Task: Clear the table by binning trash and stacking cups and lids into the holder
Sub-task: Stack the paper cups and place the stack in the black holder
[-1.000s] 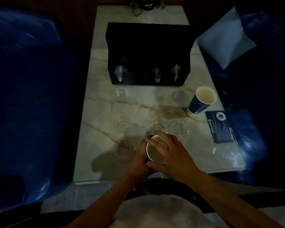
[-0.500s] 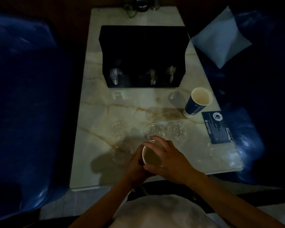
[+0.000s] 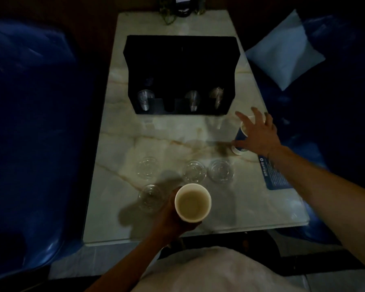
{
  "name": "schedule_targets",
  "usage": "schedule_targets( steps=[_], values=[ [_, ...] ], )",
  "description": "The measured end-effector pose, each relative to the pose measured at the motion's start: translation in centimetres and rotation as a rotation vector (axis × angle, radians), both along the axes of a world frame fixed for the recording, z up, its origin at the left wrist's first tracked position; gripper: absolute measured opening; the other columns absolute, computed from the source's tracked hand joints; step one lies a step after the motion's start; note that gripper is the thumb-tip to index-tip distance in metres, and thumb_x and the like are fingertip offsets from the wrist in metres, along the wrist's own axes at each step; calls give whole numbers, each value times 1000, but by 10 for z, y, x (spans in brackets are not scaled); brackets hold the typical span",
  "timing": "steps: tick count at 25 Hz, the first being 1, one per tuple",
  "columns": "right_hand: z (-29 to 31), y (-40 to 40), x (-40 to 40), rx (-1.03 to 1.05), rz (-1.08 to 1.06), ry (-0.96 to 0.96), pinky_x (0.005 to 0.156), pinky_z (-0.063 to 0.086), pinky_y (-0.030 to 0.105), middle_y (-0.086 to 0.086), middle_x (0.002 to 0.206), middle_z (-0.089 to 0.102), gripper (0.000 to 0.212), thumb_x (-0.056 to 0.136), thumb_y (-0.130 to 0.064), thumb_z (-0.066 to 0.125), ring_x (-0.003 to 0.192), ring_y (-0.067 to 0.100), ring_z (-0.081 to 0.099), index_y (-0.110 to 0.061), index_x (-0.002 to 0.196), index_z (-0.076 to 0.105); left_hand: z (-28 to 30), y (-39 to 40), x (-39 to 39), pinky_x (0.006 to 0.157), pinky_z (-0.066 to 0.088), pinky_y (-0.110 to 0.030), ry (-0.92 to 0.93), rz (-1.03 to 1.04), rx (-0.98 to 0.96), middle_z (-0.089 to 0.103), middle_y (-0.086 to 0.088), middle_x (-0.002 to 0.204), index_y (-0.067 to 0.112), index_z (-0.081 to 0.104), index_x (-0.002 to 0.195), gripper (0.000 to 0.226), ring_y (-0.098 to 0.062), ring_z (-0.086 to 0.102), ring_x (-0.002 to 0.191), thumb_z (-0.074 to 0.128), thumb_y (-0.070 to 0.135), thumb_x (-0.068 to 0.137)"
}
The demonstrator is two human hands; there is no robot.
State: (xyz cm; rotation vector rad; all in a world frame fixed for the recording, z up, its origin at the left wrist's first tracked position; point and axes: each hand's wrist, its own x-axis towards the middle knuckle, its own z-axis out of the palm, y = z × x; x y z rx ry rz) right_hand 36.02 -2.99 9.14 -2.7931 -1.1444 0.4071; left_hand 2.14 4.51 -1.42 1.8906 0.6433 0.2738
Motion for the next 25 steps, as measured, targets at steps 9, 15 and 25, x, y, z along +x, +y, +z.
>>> schedule_targets(
  steps=[9, 15, 25],
  values=[
    [-20, 4, 21, -74, 73, 4, 116, 19, 54, 14, 159, 12, 71, 88, -34, 63, 144, 40, 15, -37, 148, 25, -2, 3, 0, 95, 42, -10, 18, -19, -17, 49, 39, 127, 60, 34, 130, 91, 11, 51, 118, 86, 55, 55],
    [0, 3, -4, 170, 46, 63, 114, 17, 44, 10, 152, 34, 69, 82, -26, 70, 143, 25, 23, -32, 143, 37, -6, 0, 0, 95, 34, 1, 4, -1, -22, 45, 38, 132, 52, 33, 135, 95, 15, 46, 121, 87, 52, 57],
    [127, -21, -124, 623, 218, 98, 105, 27, 24, -19, 146, 28, 71, 78, -45, 65, 123, -3, 28, -42, 142, 35, -11, 5, 1, 93, 45, -18, 6, -30, 23, 51, 25, 134, 42, 34, 139, 100, -2, 53, 124, 88, 57, 56]
  ],
)
